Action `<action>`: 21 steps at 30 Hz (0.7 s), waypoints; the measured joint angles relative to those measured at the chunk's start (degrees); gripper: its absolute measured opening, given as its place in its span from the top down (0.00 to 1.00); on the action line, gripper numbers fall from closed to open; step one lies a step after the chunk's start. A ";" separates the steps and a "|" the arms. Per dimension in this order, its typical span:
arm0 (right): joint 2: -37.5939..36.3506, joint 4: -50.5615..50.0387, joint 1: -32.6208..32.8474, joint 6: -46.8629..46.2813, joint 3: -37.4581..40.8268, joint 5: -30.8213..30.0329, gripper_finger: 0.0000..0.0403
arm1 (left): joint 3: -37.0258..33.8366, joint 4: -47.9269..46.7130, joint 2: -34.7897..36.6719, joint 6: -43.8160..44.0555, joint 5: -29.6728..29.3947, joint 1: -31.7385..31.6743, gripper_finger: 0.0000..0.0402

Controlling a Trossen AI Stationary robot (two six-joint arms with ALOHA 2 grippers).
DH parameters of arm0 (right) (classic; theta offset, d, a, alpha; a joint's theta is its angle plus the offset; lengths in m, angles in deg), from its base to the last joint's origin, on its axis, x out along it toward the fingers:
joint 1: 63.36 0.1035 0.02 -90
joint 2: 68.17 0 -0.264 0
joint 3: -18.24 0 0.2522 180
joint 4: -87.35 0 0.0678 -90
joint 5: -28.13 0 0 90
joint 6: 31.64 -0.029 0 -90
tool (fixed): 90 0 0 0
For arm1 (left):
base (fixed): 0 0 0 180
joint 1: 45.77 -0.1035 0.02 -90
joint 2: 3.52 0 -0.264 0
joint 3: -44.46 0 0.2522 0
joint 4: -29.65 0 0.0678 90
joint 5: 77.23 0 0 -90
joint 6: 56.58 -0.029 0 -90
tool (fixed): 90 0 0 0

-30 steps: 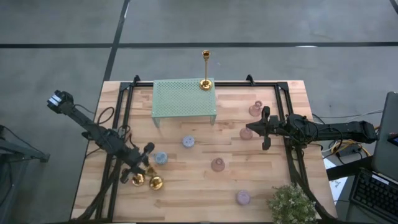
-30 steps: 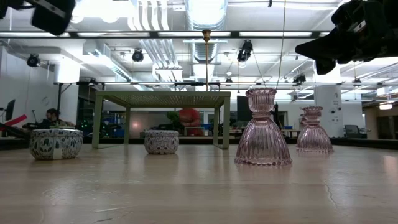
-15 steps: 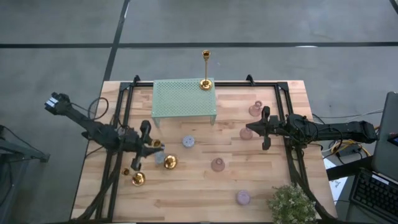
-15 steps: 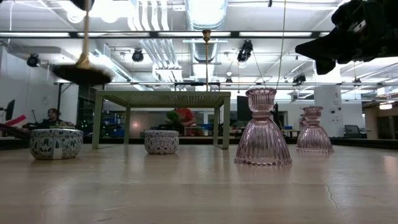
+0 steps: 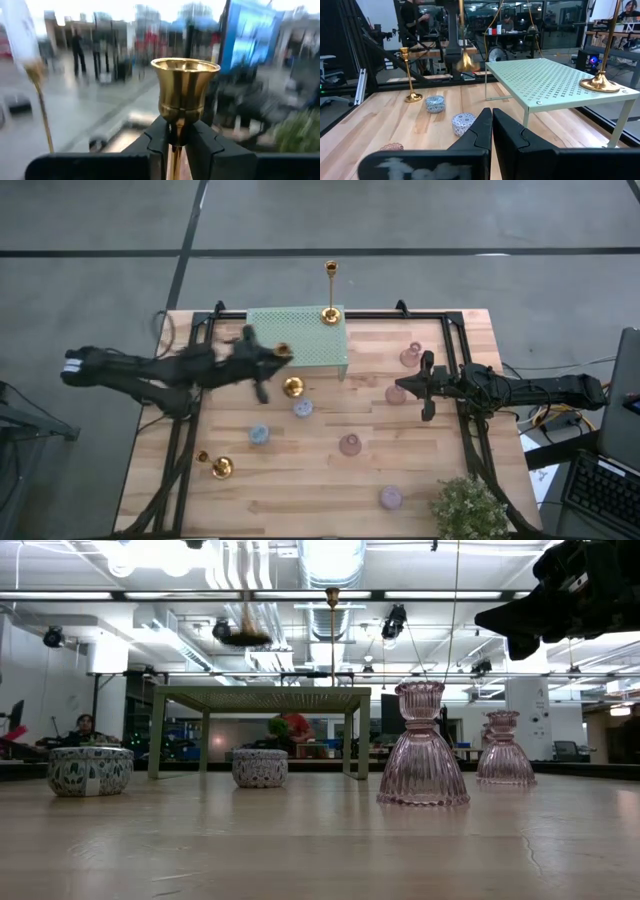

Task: Pick & Place candle stick holders
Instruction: Put the right gold candle holder on the shelf

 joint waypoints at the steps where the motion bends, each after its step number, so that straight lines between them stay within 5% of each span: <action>1: 0.00 -0.02 -0.01 0.04 0.00 0.01 0.98 | 0.87 -0.57 -1.56 1.24 3.12 -2.17 0.88; 5: 0.00 -0.02 0.01 -0.01 -0.02 0.01 0.98 | 6.18 0.73 -5.87 3.71 10.73 -10.50 0.88; 21: 0.00 -0.20 -0.01 0.03 -0.02 -0.02 0.98 | 12.02 -0.93 -14.77 1.96 10.15 -26.34 0.90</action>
